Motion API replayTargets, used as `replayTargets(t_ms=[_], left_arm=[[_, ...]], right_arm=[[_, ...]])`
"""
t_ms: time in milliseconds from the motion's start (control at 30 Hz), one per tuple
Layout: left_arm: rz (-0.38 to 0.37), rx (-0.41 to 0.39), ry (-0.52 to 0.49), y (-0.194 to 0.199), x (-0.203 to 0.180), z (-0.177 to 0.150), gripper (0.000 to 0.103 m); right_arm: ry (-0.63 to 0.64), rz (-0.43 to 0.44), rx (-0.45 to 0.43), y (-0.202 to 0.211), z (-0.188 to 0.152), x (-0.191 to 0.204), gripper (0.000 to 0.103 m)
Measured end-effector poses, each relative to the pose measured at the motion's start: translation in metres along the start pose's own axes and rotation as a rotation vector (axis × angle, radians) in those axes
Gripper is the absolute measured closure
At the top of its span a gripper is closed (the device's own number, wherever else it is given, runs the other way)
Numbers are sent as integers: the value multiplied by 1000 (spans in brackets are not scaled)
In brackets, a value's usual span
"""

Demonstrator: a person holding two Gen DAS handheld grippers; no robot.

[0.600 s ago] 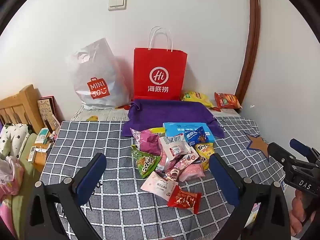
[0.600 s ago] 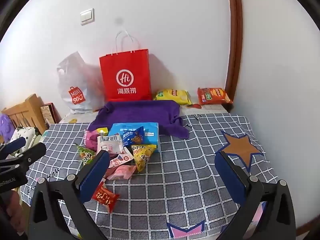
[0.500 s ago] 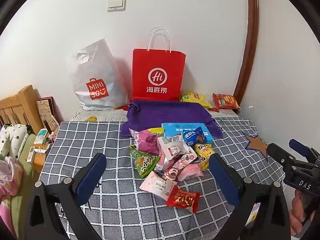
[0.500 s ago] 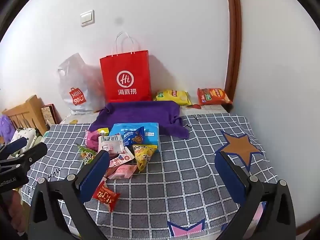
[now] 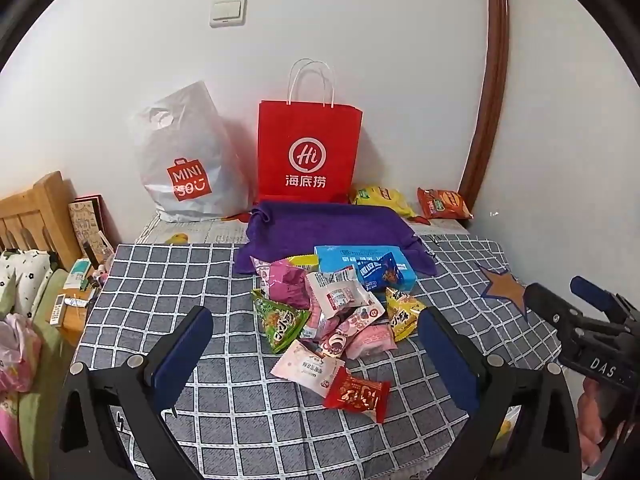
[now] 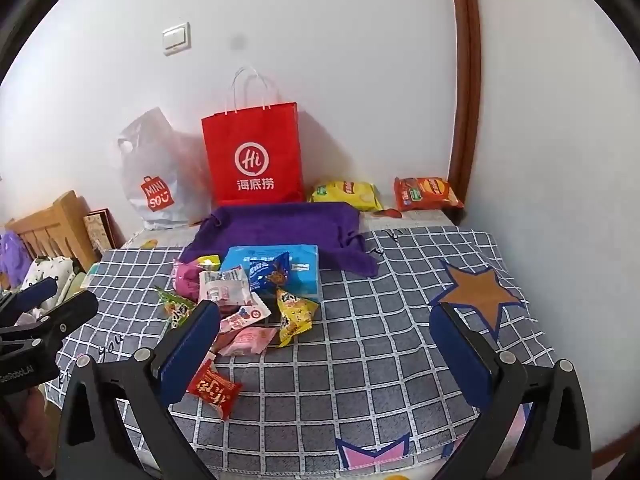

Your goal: Organize snacks

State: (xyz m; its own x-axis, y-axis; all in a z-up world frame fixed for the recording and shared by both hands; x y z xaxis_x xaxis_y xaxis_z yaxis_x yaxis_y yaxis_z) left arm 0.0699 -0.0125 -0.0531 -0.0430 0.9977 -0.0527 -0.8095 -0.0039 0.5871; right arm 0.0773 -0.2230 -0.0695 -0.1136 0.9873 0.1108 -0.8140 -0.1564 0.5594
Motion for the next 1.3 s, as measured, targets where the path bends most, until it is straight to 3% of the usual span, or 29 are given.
replayTargets(t_ms=[1300], left_arm=[[-2, -26, -6, 9, 0, -4, 1]], right_arm=[[1, 14, -42, 11, 1, 9, 0]])
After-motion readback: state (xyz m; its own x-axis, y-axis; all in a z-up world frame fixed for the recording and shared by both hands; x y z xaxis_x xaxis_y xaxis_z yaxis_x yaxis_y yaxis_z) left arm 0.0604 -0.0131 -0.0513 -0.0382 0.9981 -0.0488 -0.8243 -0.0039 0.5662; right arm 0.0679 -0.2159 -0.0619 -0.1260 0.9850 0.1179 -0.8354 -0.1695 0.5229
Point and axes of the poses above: each gripper's, at about its wrist camera, not at the fingertips, and y roughly against the way its jaws point, x to its left, z to its top, the point moved 10 cm from there along -y, roughly the way its jaws point, and after that the axes turned 3 degrees about z, right-handed, at the moved point
